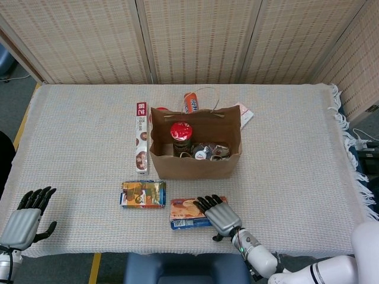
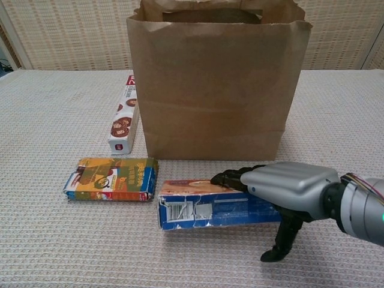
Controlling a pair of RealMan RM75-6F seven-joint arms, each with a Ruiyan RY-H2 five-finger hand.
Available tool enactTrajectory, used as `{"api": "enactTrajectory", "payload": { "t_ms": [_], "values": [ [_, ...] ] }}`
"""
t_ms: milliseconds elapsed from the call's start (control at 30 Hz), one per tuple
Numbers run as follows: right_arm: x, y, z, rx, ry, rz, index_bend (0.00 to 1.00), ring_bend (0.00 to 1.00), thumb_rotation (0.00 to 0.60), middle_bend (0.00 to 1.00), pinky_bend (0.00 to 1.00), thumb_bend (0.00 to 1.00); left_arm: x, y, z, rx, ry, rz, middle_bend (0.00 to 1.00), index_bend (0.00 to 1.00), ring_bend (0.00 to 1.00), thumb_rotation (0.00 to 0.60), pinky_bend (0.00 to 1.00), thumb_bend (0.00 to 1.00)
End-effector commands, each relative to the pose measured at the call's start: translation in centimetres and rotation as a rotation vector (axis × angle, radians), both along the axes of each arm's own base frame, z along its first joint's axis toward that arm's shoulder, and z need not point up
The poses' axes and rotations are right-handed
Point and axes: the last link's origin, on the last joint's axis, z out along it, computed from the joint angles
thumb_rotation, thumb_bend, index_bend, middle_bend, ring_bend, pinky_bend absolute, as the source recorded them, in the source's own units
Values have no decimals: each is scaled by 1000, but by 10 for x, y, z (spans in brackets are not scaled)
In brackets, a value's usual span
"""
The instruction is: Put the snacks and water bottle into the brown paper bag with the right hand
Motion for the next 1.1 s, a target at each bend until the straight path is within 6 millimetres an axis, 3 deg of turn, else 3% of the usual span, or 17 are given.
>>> {"api": "enactTrajectory", "payload": {
  "t_ms": [33,67,133,167,233,400,867,1100],
  "values": [
    [3,-3,0,-71,-30,19,74,129,600,108,300,278,0,0,0,1,-2,1,0,0,0,600,24,371],
    [4,-3,0,-91,-42,21,227,275,600,241,491,372,0,0,0,1,-2,1,0,0,0,600,24,371],
    [4,-3,1,-127,-64,31,492,468,600,429,674,450,0,-1,0,2,-2,1,0,0,0,600,24,371],
    [3,-2,1,-134,-72,34,597,551,600,506,730,476,0,-1,0,2,-2,1,0,0,0,600,24,372],
    [2,-2,3,-145,-89,33,676,629,600,573,774,500,0,-1,1,3,-3,2,0,0,0,600,25,371],
    [1,-2,15,-158,-119,19,704,643,600,592,789,525,0,-1,1,4,-4,3,0,0,0,600,24,371],
    [18,-2,78,-239,-390,7,769,681,600,640,848,548,1,-1,0,8,-1,5,0,0,0,600,24,371],
    [39,-1,102,-242,-575,13,767,681,600,641,852,549,0,0,-2,4,9,11,0,0,0,600,24,371]
  ]
}}
